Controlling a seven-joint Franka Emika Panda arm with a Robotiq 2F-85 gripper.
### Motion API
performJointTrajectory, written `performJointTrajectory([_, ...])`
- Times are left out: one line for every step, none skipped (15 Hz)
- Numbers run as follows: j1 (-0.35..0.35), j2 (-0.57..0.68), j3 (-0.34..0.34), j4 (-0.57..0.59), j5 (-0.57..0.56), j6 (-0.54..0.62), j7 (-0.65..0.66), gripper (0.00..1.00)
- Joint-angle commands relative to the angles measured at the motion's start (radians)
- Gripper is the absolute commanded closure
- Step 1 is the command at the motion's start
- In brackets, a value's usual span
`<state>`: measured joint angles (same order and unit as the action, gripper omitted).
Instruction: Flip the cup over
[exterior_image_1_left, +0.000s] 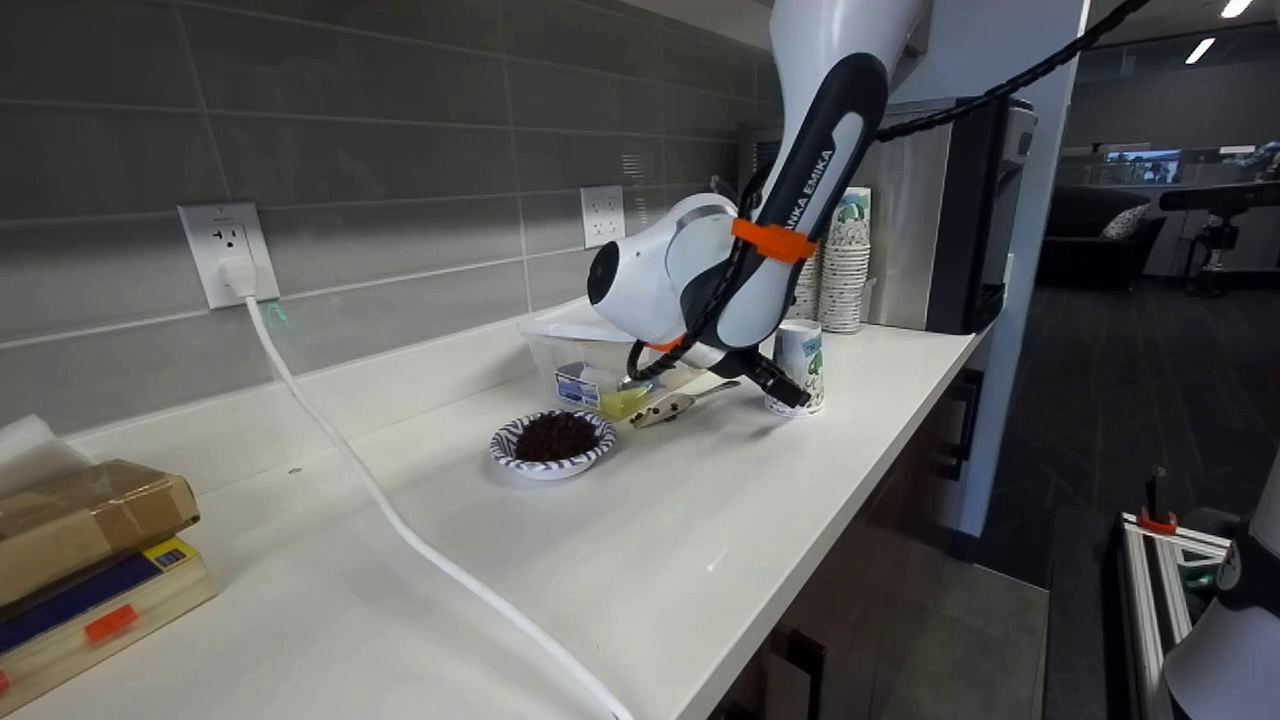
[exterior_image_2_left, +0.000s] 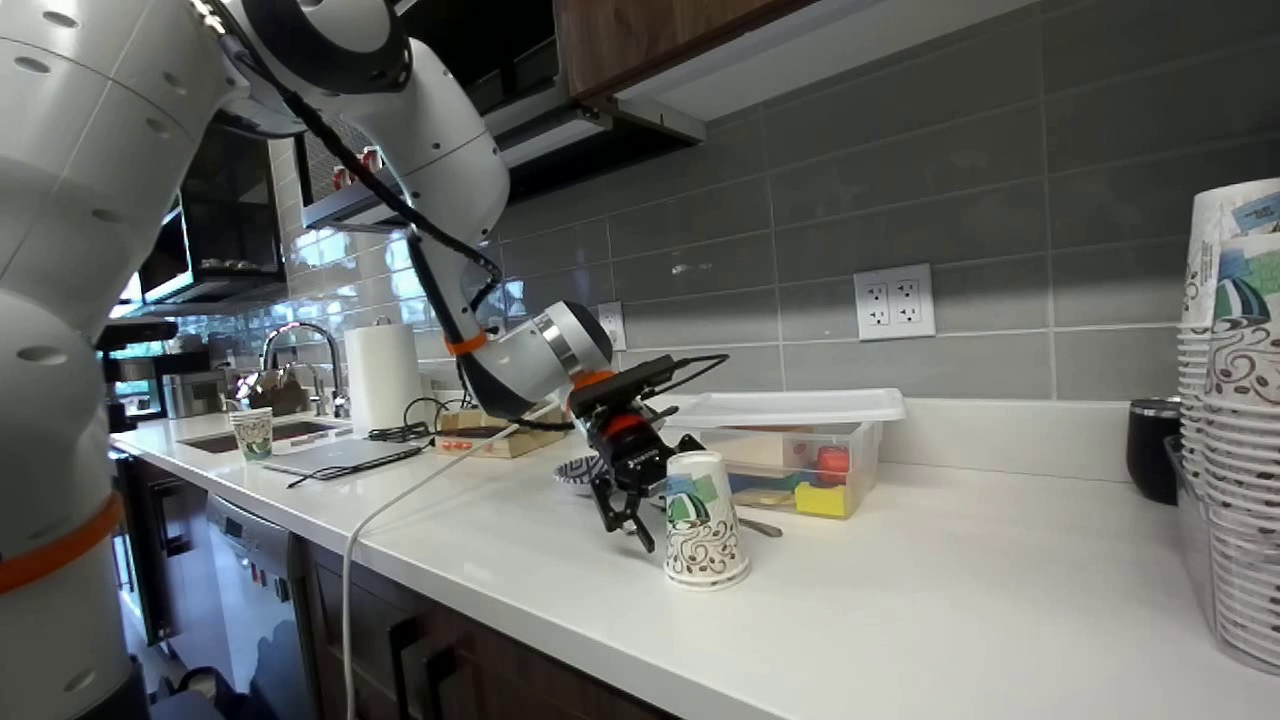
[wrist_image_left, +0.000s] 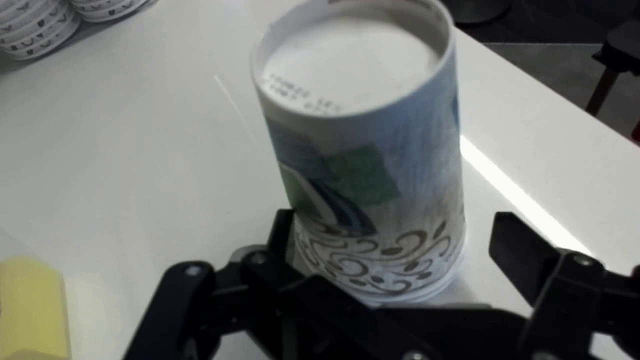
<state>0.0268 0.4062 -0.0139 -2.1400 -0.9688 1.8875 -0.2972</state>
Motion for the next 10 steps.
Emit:
performJointTrajectory([-0.004,0.012,0.003,-0.001,-0.074,-0.063,-0.011,0.00])
performJointTrajectory([-0.004,0.014,0.004,-0.006,-0.089,-0.075,-0.002,0.00])
performJointTrajectory([-0.005,0.016,0.005,-0.012,-0.101,-0.087,0.005,0.00])
performJointTrajectory([-0.006,0.018,0.007,-0.016,-0.109,-0.095,0.010,0.00])
performJointTrajectory([-0.008,0.020,0.007,-0.024,-0.112,-0.104,0.016,0.00])
performJointTrajectory([-0.009,0.023,0.008,-0.028,-0.116,-0.112,0.024,0.00])
performJointTrajectory([-0.011,0.026,0.008,-0.034,-0.120,-0.115,0.034,0.00])
performJointTrajectory([-0.013,0.030,0.008,-0.038,-0.120,-0.118,0.042,0.00])
performJointTrajectory([-0.015,0.033,0.008,-0.042,-0.119,-0.120,0.051,0.00])
performJointTrajectory([-0.018,0.035,0.008,-0.047,-0.118,-0.120,0.061,0.00])
